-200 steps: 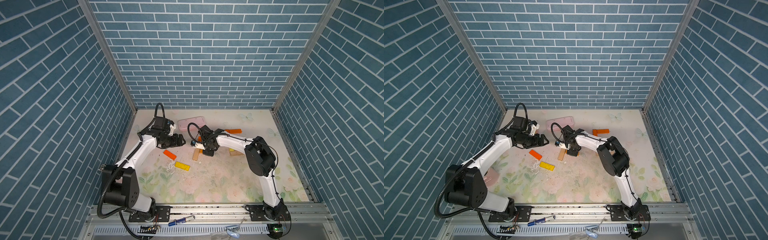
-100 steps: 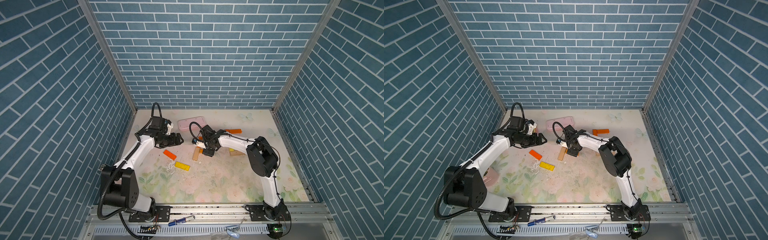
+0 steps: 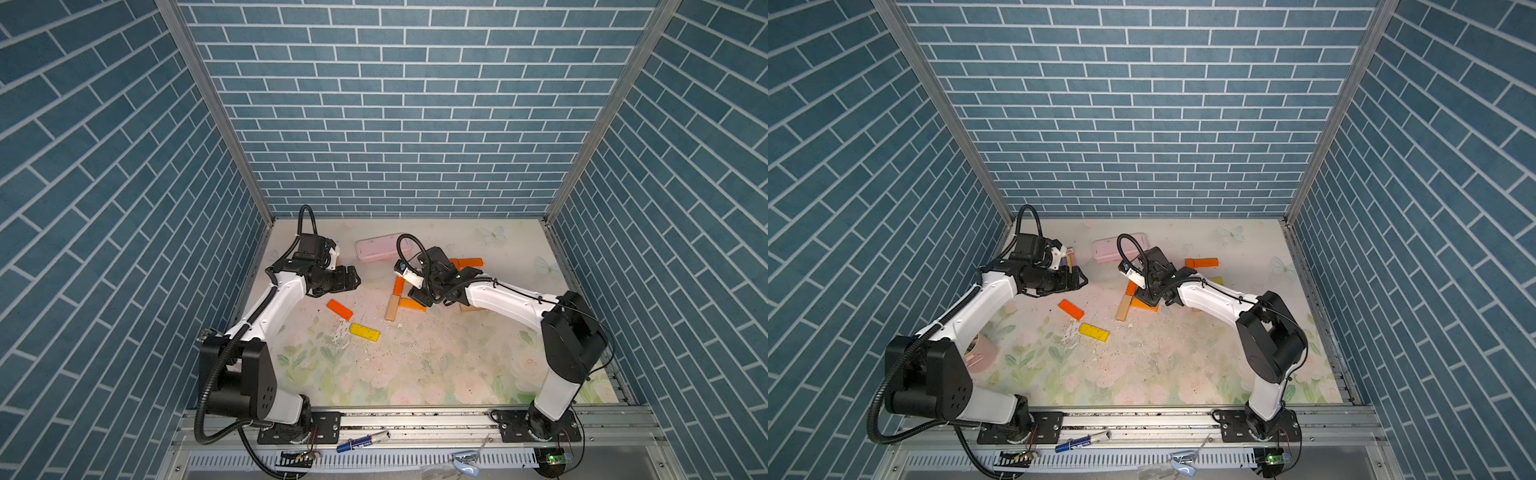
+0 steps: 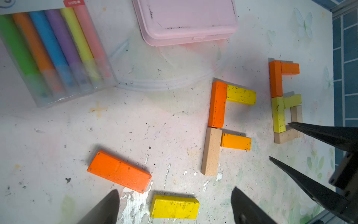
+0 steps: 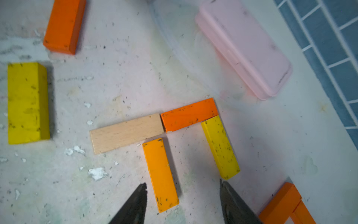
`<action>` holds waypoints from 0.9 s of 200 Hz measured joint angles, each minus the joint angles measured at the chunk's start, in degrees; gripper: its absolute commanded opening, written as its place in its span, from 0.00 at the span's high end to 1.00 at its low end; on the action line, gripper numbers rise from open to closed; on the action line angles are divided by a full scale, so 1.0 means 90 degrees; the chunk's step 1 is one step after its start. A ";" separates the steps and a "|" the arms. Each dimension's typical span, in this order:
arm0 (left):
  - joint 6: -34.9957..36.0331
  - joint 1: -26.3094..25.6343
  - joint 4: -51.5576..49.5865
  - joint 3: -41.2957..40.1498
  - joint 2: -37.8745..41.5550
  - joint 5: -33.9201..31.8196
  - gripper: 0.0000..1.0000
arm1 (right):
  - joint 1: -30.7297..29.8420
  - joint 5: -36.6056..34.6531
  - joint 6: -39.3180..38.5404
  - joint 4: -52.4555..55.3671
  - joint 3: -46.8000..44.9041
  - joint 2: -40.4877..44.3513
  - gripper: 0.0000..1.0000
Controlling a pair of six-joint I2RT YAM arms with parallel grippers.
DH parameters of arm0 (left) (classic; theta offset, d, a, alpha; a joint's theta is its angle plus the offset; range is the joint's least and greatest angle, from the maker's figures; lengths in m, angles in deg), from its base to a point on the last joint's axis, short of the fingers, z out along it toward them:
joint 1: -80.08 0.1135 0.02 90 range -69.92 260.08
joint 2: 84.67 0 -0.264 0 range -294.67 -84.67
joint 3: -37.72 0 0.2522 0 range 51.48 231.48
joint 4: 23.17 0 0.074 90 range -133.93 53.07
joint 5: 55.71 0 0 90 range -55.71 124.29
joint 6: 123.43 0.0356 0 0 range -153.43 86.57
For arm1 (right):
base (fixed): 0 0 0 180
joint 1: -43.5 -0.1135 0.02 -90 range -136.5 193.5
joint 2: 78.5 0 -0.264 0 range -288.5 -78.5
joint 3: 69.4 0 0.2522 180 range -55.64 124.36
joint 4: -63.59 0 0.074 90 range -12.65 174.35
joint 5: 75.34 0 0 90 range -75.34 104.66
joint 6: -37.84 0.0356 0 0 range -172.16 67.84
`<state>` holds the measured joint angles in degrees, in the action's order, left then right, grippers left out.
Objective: Assemble the number 6 with building blocks
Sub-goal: Assemble the building block at the center of the board, then pick up the building block from the center of the board.
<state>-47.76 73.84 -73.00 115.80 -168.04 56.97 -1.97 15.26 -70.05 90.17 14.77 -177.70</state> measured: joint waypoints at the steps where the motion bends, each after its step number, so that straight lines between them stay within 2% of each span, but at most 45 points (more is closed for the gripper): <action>1: 0.0000 0.0019 0.0002 0.0000 0.0000 0.0007 0.09 | 0.0000 -0.0002 0.0017 -0.0022 -0.0017 0.0017 0.39; 44: -0.0117 0.0576 0.0163 -0.0022 0.0000 0.0124 0.09 | -0.0015 -0.0134 0.1416 -0.1205 -0.1154 0.0874 0.40; 51: -0.0146 0.0622 0.0182 -0.0034 0.0000 0.0134 0.08 | -0.0039 -0.0153 0.1634 -0.1331 -0.1270 0.0952 0.41; 56: -0.0155 0.0644 0.0189 -0.0041 0.0000 0.0134 0.01 | -0.0061 -0.0168 0.1768 -0.1409 -0.1333 0.0993 0.41; 81: -0.0197 0.0738 0.0187 -0.0056 0.0015 0.0126 0.01 | -0.0192 -0.0262 0.2424 -0.1834 -0.1608 0.1122 0.41; 118: -0.0194 0.0838 0.0211 -0.0114 0.0197 -0.0177 0.01 | -0.0597 -0.0333 0.3011 -0.1836 -0.1430 0.1061 0.42; 180: -0.0192 0.0918 0.0141 -0.0114 0.0197 -0.0554 0.01 | -0.1154 -0.0204 0.2948 -0.0962 -0.0240 0.0029 0.44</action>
<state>-49.49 82.10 -71.73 114.77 -166.27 51.99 -12.36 13.43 -43.51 81.51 12.61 -177.44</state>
